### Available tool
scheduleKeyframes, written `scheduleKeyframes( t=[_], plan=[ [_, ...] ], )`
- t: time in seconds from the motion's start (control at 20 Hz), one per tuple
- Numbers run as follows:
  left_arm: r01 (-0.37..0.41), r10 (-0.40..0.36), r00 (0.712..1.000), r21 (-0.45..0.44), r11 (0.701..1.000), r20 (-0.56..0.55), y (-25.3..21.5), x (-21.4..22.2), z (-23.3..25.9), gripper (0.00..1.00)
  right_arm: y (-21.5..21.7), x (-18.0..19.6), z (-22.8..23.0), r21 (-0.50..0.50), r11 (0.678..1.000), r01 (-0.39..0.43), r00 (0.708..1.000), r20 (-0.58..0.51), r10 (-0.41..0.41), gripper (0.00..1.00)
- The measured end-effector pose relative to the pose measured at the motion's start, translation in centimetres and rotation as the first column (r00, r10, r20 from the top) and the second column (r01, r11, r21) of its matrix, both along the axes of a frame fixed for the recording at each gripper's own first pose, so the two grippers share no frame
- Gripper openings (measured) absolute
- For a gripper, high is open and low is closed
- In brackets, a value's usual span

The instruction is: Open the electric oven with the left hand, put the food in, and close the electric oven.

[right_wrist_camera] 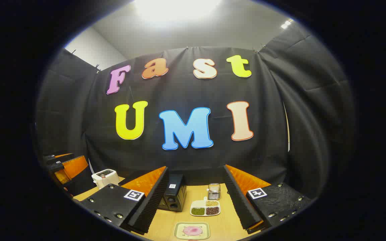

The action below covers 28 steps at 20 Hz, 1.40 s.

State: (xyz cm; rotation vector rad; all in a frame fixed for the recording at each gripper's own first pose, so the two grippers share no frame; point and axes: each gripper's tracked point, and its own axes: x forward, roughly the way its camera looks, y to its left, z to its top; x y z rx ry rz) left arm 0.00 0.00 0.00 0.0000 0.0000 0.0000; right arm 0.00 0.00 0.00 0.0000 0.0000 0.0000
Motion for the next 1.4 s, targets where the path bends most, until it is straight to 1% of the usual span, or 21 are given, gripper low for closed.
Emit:
scheduleKeyframes(
  t=[0.05,0.1,0.15,0.2,0.25,0.45,0.55,0.65,0.75,0.8,0.9,0.95,1.0,1.05,1.1,1.15,1.2,1.25,1.3,1.35,1.4],
  plan=[
    [-0.004,0.004,1.0,0.0,1.0,0.005,-0.2,0.1,0.3,0.95,-0.2,0.1,0.1,-0.001,1.0,-0.005,1.0,0.003,0.005,0.97],
    [-0.008,0.008,1.0,-0.001,1.0,0.006,-0.5,0.4,0.3,0.98,-0.2,0.3,0.0,0.002,1.0,-0.012,1.0,0.004,0.012,0.97],
    [-0.011,0.011,1.0,0.0,1.0,0.001,-0.7,0.7,0.4,0.95,-0.2,0.3,0.0,0.006,1.0,-0.015,1.0,0.003,0.015,0.97],
    [-0.012,0.012,1.0,0.002,1.0,-0.002,-0.8,0.8,0.2,0.98,-0.3,0.5,-0.2,0.008,1.0,-0.016,1.0,-0.001,0.016,0.96],
    [-0.008,0.008,1.0,-0.001,1.0,-0.003,-1.0,1.0,0.2,0.98,-0.3,0.5,-0.4,0.009,1.0,-0.014,1.0,-0.006,0.014,0.96],
    [0.026,-0.026,1.0,0.012,1.0,-0.001,-0.9,1.9,0.1,0.98,-0.5,0.4,-0.5,0.005,1.0,0.024,1.0,-0.011,-0.024,0.96],
    [0.038,-0.038,0.999,0.012,0.999,0.0,-0.5,2.0,-0.1,0.94,0.2,0.4,-0.6,0.019,0.999,0.038,0.999,-0.013,-0.038,0.97],
    [0.055,-0.055,0.998,-0.001,0.998,-0.002,-0.1,2.6,-0.3,0.99,0.9,0.5,-0.6,0.016,0.999,0.048,0.999,-0.011,-0.048,0.96],
    [0.064,-0.064,0.998,0.0,0.998,-0.006,0.3,3.1,-0.7,0.98,1.5,0.7,-0.6,0.012,0.998,0.057,0.998,-0.005,-0.057,0.97],
    [0.07,-0.07,0.997,0.002,0.998,-0.013,0.3,3.5,-1.1,0.94,1.6,0.8,-0.8,0.011,0.998,0.062,0.998,-0.007,-0.062,0.97],
    [0.089,-0.089,0.996,0.001,0.996,-0.032,0.3,4.3,-2.1,0.94,2.0,1.0,-1.0,0.013,0.998,0.066,0.998,-0.012,-0.066,0.96],
    [0.098,-0.098,0.994,-0.001,0.995,-0.043,0.2,4.8,-2.6,0.98,2.1,1.1,-1.1,0.012,0.998,0.069,0.998,-0.013,-0.069,0.97],
    [0.107,-0.107,0.993,-0.002,0.994,-0.058,0.1,5.4,-3.4,0.95,2.0,1.3,-1.3,0.008,0.997,0.075,0.997,-0.017,-0.075,0.96],
    [0.114,-0.114,0.991,-0.002,0.994,-0.077,0.0,6.1,-4.2,0.95,2.0,1.4,-1.5,0.004,0.997,0.081,0.996,-0.023,-0.081,0.96],
    [0.114,-0.113,0.988,0.003,0.994,-0.105,0.0,6.9,-5.2,0.91,1.9,1.5,-1.8,0.003,0.996,0.087,0.996,-0.029,-0.087,0.97],
    [0.115,-0.113,0.985,0.009,0.993,-0.129,0.0,7.7,-6.2,0.99,1.8,1.6,-2.1,0.005,0.996,0.092,0.995,-0.036,-0.092,0.97],
    [0.118,-0.115,0.981,0.009,0.993,-0.153,-0.1,8.4,-7.4,0.95,1.6,1.7,-2.4,0.005,0.995,0.099,0.994,-0.044,-0.098,0.97],
    [0.117,-0.114,0.977,0.006,0.993,-0.179,-0.1,9.2,-8.3,0.99,1.5,1.8,-2.7,0.002,0.994,0.106,0.993,-0.052,-0.105,0.97],
    [0.117,-0.116,0.972,-0.004,0.993,-0.204,-0.1,10.2,-9.6,0.99,1.3,1.9,-3.2,-0.002,0.994,0.111,0.992,-0.06,-0.111,0.97],
    [0.118,-0.117,0.968,-0.009,0.993,-0.221,-0.1,11.1,-10.6,0.95,1.1,2.1,-3.5,-0.008,0.993,0.117,0.991,-0.068,-0.118,0.97],
    [0.116,-0.115,0.964,-0.009,0.993,-0.239,0.1,12.0,-11.6,0.99,0.8,2.3,-3.9,-0.013,0.992,0.123,0.989,-0.076,-0.124,0.97]
  ],
)
